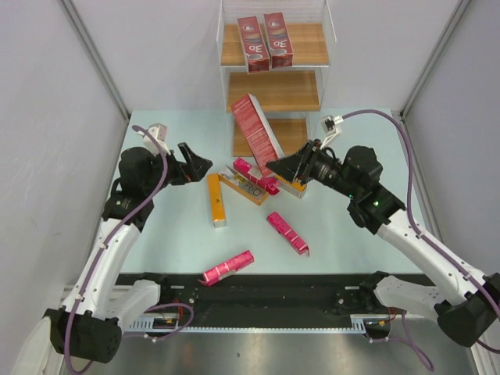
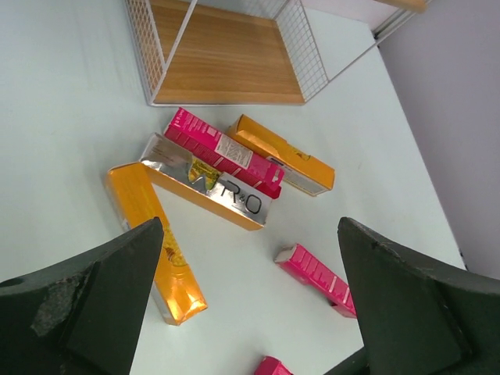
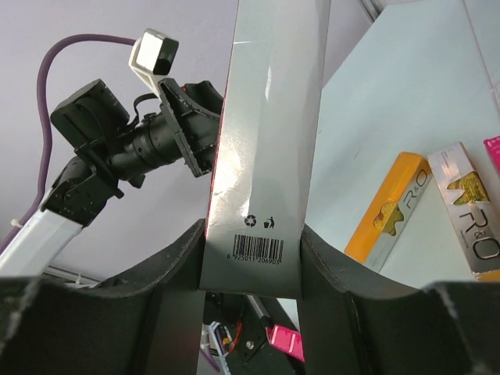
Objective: Place and organize the toothpastes onto the shelf
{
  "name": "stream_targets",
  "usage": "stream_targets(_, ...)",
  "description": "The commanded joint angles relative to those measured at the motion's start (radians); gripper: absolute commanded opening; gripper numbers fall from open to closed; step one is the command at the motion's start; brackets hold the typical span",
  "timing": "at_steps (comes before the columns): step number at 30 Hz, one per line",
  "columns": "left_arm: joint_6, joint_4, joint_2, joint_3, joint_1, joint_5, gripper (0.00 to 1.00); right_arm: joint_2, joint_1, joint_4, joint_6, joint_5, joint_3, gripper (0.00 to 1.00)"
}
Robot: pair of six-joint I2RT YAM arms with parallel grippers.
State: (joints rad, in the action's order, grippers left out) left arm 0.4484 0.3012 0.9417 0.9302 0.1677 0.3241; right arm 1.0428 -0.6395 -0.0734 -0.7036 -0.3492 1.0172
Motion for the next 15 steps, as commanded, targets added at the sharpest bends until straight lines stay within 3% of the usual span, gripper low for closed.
stream_targets(1,-0.060,0.019,0.034,0.070,-0.002,-0.026,1.00,0.058,0.053,-0.063,0.018,-0.077,0.156,0.15)
stream_targets(10,-0.076,-0.025,0.059,0.009,-0.002,-0.016,1.00,0.204,0.225,-0.005,-0.020,-0.178,0.435,0.14)
stream_targets(15,-0.091,-0.020,0.031,-0.002,-0.002,-0.043,1.00,0.353,0.274,0.069,-0.007,-0.186,0.692,0.14)
